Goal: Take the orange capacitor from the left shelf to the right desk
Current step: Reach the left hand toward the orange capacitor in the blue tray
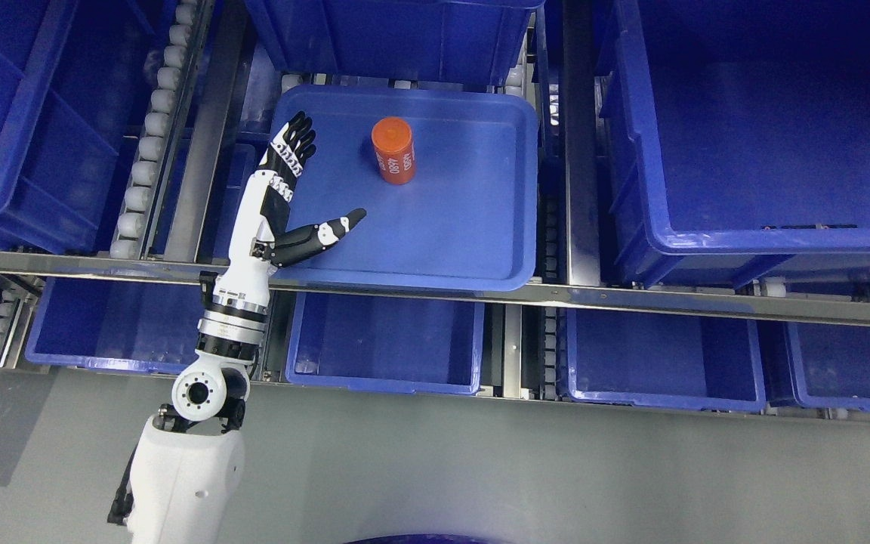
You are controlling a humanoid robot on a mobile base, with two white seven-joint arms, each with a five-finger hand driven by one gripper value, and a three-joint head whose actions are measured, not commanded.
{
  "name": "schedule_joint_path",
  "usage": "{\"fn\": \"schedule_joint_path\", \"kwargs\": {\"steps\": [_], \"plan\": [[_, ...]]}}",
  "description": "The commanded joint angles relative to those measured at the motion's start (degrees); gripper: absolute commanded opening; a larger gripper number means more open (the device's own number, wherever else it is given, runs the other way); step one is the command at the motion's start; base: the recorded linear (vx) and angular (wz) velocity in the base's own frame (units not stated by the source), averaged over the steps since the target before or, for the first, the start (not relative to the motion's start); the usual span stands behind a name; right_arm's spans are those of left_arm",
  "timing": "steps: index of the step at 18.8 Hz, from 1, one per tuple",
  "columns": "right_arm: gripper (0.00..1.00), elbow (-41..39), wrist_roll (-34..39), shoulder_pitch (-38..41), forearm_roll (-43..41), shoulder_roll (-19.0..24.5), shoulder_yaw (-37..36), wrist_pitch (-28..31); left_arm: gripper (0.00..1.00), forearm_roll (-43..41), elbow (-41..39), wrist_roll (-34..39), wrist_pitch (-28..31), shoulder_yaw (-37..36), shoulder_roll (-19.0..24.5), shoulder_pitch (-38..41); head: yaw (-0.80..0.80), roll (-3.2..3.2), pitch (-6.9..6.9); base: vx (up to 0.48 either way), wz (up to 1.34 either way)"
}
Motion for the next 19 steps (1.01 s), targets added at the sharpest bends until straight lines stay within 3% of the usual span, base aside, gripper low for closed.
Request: {"fn": "schedule_joint_path", "kwargs": {"steps": [1, 5, 10, 19], "plan": [[1.00, -1.9, 0.0, -0.1, 0.0, -1.0, -0.6, 0.0, 1.00, 0.0, -0.8, 0.0, 1.5, -1.0, 1.3, -0.1, 0.00, 0.00, 0.00, -0.008, 0.01], [1.00, -1.9, 0.0, -0.1, 0.0, -1.0, -0.6, 0.0, 1.00, -0.3, 4.2, -0.1, 7.2, -1.1, 1.7, -6.7, 0.00, 0.00, 0.00, 0.000, 0.00], [1.00, -1.9, 0.0, -0.1, 0.0, -1.0, -0.6, 0.0, 1.00, -6.2, 13.0, -4.6, 7.8, -2.0, 1.1, -12.5, 0.00, 0.00, 0.00, 0.000, 0.00], [1.00, -1.9, 0.0, -0.1, 0.0, -1.0, -0.6, 0.0, 0.96, -6.4, 22.8, -5.6, 9.5, -5.7, 1.0, -19.4, 0.00, 0.00, 0.00, 0.000, 0.00]]}}
